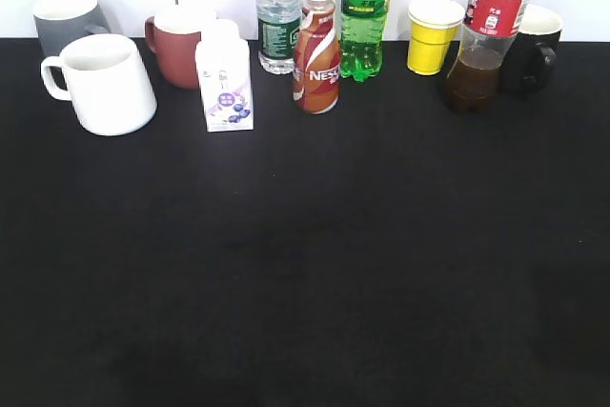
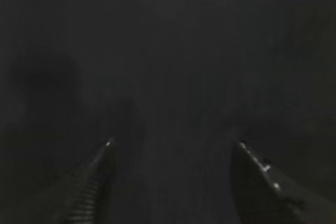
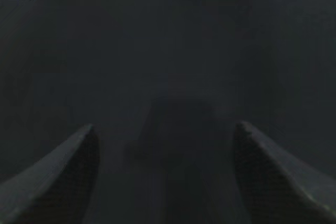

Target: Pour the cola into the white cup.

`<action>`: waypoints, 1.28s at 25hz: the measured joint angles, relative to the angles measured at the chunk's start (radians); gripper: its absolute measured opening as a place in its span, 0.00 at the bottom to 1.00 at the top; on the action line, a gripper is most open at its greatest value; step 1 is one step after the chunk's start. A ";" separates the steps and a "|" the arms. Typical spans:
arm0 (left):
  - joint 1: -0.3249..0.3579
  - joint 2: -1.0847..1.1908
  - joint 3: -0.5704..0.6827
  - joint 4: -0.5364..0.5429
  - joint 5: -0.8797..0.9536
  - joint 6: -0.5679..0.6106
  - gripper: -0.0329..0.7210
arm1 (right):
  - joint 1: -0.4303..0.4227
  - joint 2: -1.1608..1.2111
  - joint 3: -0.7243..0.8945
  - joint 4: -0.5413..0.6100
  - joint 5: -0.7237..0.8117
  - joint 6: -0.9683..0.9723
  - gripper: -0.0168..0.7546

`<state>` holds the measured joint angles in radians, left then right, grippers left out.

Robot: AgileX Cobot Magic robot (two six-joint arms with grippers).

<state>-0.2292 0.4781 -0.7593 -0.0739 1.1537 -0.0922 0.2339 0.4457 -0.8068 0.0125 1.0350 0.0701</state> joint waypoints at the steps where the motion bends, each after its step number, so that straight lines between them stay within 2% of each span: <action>1: 0.000 -0.089 0.032 0.000 0.002 0.000 0.72 | 0.000 -0.059 0.038 -0.023 0.013 0.010 0.79; 4: -0.001 -0.242 0.141 0.002 0.017 0.000 0.72 | 0.000 -0.191 0.179 -0.065 0.024 0.063 0.79; 7: -0.004 -0.278 0.199 0.039 -0.043 0.025 0.69 | 0.000 -0.207 0.297 -0.088 0.012 0.073 0.79; 9: -0.004 -0.275 0.239 0.052 -0.079 0.031 0.68 | 0.000 -0.208 0.297 -0.090 0.010 0.074 0.79; 22: -0.004 -0.275 0.243 0.053 -0.089 0.034 0.68 | 0.000 -0.215 0.300 -0.091 0.008 0.076 0.79; 24: 0.039 -0.295 0.243 0.053 -0.091 0.034 0.68 | -0.004 -0.233 0.300 -0.088 0.008 0.076 0.79; 25: 0.090 -0.311 0.243 0.053 -0.091 0.034 0.68 | -0.024 -0.237 0.300 -0.082 0.008 0.076 0.79; 28: 0.224 -0.397 0.243 0.053 -0.092 0.034 0.68 | -0.192 -0.314 0.300 -0.075 0.008 0.076 0.79; 30: 0.252 -0.458 0.243 0.053 -0.093 0.034 0.68 | -0.258 -0.404 0.300 -0.075 0.008 0.076 0.79; 32: 0.252 -0.485 0.243 0.053 -0.092 0.034 0.68 | -0.262 -0.452 0.300 -0.073 0.008 0.076 0.79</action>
<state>0.0229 -0.0068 -0.5167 -0.0205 1.0614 -0.0581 -0.0281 -0.0059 -0.5068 -0.0608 1.0429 0.1459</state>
